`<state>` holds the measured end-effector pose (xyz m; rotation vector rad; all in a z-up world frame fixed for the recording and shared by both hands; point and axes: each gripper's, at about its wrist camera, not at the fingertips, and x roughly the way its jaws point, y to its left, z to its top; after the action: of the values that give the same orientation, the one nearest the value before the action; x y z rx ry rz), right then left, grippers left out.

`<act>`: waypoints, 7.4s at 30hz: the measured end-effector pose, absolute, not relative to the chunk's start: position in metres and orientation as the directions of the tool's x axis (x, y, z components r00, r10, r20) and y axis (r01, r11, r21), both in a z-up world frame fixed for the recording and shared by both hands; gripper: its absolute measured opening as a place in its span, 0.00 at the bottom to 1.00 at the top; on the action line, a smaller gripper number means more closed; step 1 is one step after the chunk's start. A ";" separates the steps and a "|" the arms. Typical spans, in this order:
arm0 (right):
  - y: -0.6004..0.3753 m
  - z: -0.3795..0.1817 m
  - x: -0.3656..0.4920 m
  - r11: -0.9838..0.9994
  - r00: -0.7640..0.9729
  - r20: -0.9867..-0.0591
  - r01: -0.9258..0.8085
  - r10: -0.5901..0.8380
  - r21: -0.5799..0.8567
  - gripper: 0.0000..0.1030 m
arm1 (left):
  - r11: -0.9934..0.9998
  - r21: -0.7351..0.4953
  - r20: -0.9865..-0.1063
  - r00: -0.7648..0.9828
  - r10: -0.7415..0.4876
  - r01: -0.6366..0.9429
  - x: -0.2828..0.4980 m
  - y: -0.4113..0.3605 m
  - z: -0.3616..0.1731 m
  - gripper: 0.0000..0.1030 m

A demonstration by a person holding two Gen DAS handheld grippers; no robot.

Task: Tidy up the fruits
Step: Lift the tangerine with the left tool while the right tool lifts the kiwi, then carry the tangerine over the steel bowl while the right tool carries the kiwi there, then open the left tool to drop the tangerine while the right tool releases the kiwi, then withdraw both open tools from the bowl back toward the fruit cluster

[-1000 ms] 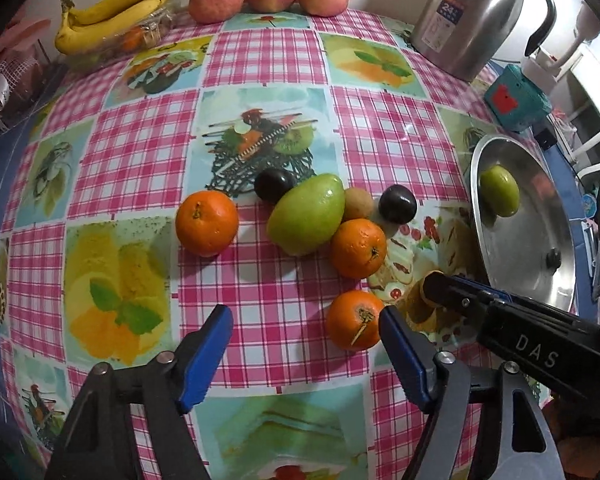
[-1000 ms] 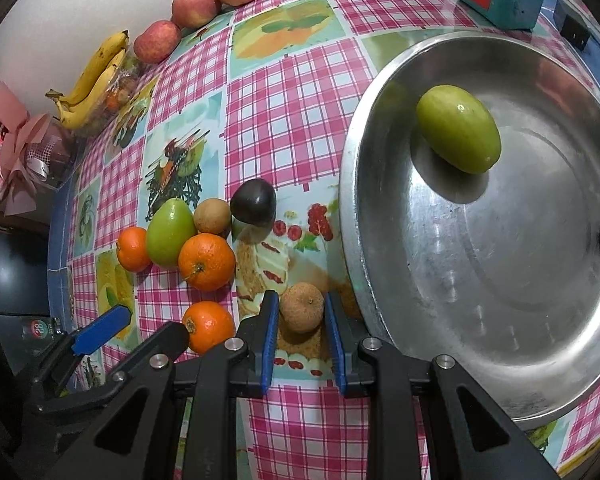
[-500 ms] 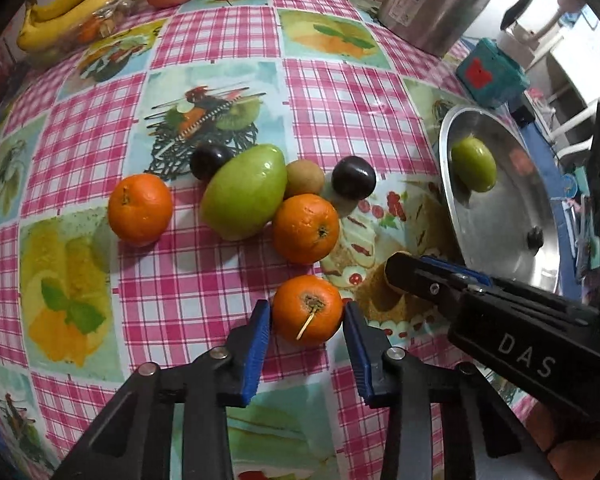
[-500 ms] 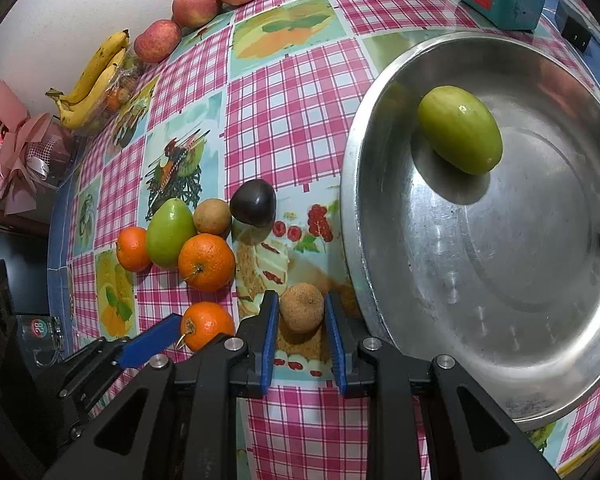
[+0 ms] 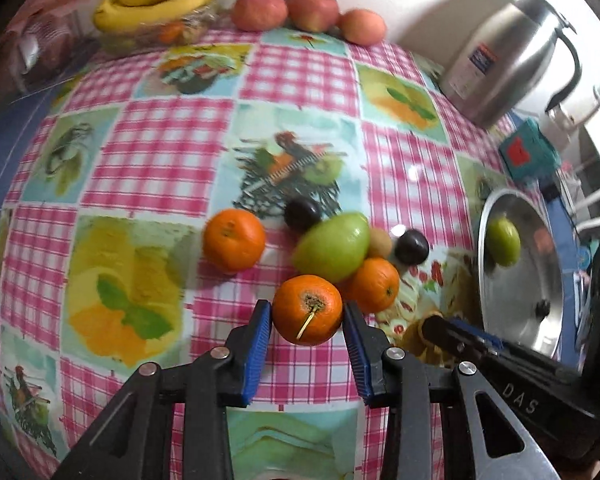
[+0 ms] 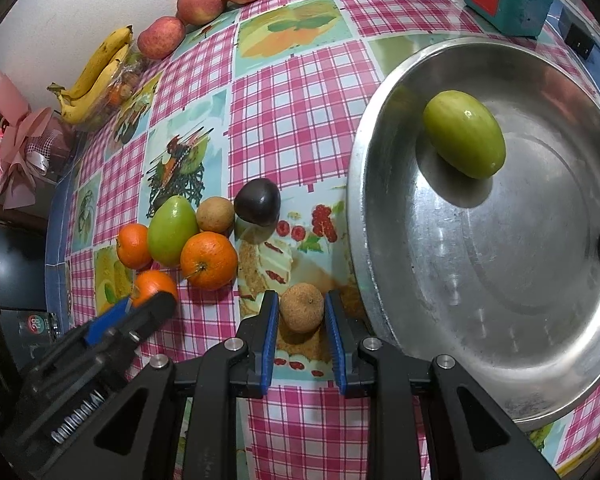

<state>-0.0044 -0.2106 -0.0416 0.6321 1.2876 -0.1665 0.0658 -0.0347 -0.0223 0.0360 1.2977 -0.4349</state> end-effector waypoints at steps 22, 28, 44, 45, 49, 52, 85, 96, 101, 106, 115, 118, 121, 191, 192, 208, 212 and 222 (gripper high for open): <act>-0.208 0.015 -0.008 0.842 0.440 -0.881 0.397 0.174 0.365 0.24 | 0.932 -0.238 -0.883 0.339 -0.325 0.275 0.071 -0.027 0.018 0.38; -0.221 0.016 -0.014 0.839 0.432 -0.892 0.431 0.130 0.331 0.24 | 0.932 -0.226 -0.882 0.345 -0.320 0.285 0.067 -0.035 0.018 0.38; -0.309 0.012 -0.058 0.718 0.380 -0.922 0.661 -0.070 0.218 0.24 | 0.861 -0.173 -0.885 0.309 -0.349 0.478 0.028 -0.112 0.019 0.38; -0.314 0.012 -0.062 0.707 0.370 -0.925 0.677 -0.089 0.203 0.24 | 0.851 -0.175 -0.883 0.304 -0.359 0.495 0.025 -0.118 0.020 0.38; -0.333 0.015 -0.075 0.670 0.356 -0.925 0.720 -0.134 0.179 0.24 | 0.812 -0.160 -0.873 0.303 -0.382 0.561 0.009 -0.140 0.025 0.38; -0.343 0.018 -0.083 0.649 0.354 -0.922 0.741 -0.156 0.175 0.24 | 0.783 -0.151 -0.867 0.300 -0.398 0.603 -0.002 -0.156 0.028 0.38; -0.343 -0.012 -0.070 0.656 0.310 -0.949 0.730 -0.065 0.193 0.24 | 0.721 -0.094 -0.909 0.236 -0.343 0.686 -0.008 -0.214 -0.019 0.38; -0.341 -0.012 -0.069 0.661 0.303 -0.951 0.726 -0.060 0.190 0.24 | 0.724 -0.092 -0.906 0.244 -0.345 0.684 -0.009 -0.213 -0.014 0.38; -0.340 -0.014 -0.067 0.661 0.293 -0.954 0.728 -0.065 0.179 0.24 | 0.728 -0.085 -0.907 0.250 -0.340 0.680 -0.009 -0.212 -0.013 0.40; -0.341 -0.013 -0.069 0.656 0.290 -0.955 0.734 -0.068 0.176 0.31 | 0.731 -0.090 -0.899 0.260 -0.351 0.676 -0.009 -0.211 -0.007 0.45; -0.340 -0.002 -0.072 0.655 0.313 -0.945 0.734 -0.093 0.178 0.32 | 0.764 -0.090 -0.899 0.278 -0.338 0.639 0.001 -0.201 0.001 0.48; -0.340 -0.001 -0.072 0.659 0.314 -0.945 0.731 -0.095 0.177 0.32 | 0.789 -0.075 -0.902 0.295 -0.314 0.609 0.008 -0.193 0.001 0.49; -0.339 -0.001 -0.071 0.664 0.310 -0.946 0.728 -0.095 0.172 0.32 | 0.820 -0.079 -0.907 0.300 -0.294 0.567 0.017 -0.181 0.000 0.49; -0.278 -0.006 -0.036 0.811 0.286 -0.952 0.579 -0.105 0.084 0.89 | 0.945 0.090 -0.916 0.399 -0.046 0.316 0.080 -0.079 -0.001 1.00; -0.278 -0.006 -0.036 0.812 0.285 -0.952 0.578 -0.108 0.081 0.89 | 0.943 0.092 -0.914 0.402 -0.047 0.320 0.079 -0.079 -0.001 1.00; -0.274 0.002 -0.034 0.837 0.366 -0.927 0.529 -0.078 0.139 0.89 | 0.924 0.104 -0.876 0.474 -0.090 0.368 0.074 -0.085 0.010 1.00; -0.270 0.003 -0.032 0.850 0.396 -0.916 0.503 -0.069 0.154 0.89 | 0.927 0.085 -0.874 0.473 -0.107 0.366 0.074 -0.083 0.012 1.00; -0.265 0.001 -0.031 0.858 0.398 -0.912 0.499 -0.100 0.124 0.89 | 0.922 0.036 -0.879 0.451 -0.154 0.385 0.082 -0.074 0.014 1.00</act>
<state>-0.0306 -0.2652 0.0010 0.4120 1.1031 -0.3928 0.0820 -0.0741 0.0138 0.2448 1.0529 -0.3374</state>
